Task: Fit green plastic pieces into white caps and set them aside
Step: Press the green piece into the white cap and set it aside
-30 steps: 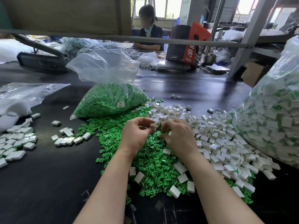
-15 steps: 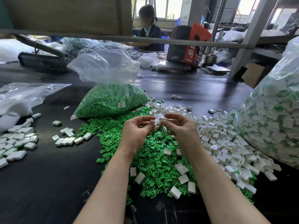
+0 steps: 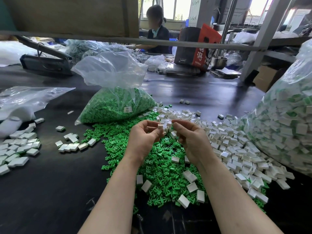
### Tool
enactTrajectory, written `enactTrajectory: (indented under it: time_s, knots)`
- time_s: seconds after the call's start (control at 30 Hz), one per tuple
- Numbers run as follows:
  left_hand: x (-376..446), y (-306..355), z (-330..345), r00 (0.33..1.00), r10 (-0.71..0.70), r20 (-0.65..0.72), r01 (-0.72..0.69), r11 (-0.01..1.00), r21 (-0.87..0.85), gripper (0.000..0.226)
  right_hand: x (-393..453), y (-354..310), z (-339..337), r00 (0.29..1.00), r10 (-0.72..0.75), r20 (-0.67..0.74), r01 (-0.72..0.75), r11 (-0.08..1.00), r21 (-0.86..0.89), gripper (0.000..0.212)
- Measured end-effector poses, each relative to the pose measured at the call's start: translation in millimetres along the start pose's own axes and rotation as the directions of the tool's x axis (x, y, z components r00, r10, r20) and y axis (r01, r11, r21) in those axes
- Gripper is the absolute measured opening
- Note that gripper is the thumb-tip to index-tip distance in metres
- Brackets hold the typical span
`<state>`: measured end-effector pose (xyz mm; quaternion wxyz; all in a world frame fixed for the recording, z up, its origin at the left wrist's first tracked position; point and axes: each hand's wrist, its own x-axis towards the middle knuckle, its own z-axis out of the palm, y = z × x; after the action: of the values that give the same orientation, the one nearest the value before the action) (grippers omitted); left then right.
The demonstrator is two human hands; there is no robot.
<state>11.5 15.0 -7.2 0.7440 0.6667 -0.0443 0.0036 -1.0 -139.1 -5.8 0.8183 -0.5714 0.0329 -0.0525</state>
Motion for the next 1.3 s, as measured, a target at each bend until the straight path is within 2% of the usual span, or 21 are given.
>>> enactTrajectory:
  time_s: [0.1, 0.53, 0.8, 1.0, 1.3]
  knots:
    - [0.0, -0.1, 1.1, 1.0, -0.004, 0.009, 0.004, 1.0, -0.012, 0.013, 1.6, 0.2, -1.5, 0.999, 0.045, -0.019, -0.044, 0.996, 0.071, 0.011]
    - [-2.1, 1.8, 3.7, 0.998, -0.013, 0.056, 0.014, 1.0, -0.02, 0.011, 1.1, 0.3, 0.5, 0.998, 0.013, -0.057, -0.014, 1.0, -0.022, 0.005]
    - [-2.0, 1.9, 4.1, 0.999, -0.003, 0.048, 0.004, 1.0, -0.03, 0.01, -0.3, 3.3, 5.0, 0.997, -0.063, -0.046, 0.057, 0.989, -0.136, 0.004]
    - [-0.8, 0.9, 2.6, 0.999, 0.035, 0.021, -0.035, 0.999, 0.035, 0.01, 0.6, 5.8, 1.6, 0.995, -0.096, -0.001, 0.093, 0.973, -0.211, 0.006]
    - [-3.2, 0.7, 3.4, 1.0, -0.005, 0.027, 0.005, 1.0, 0.006, 0.013, 2.8, 7.0, -4.0, 0.989, -0.142, 0.03, 0.141, 0.893, -0.427, 0.004]
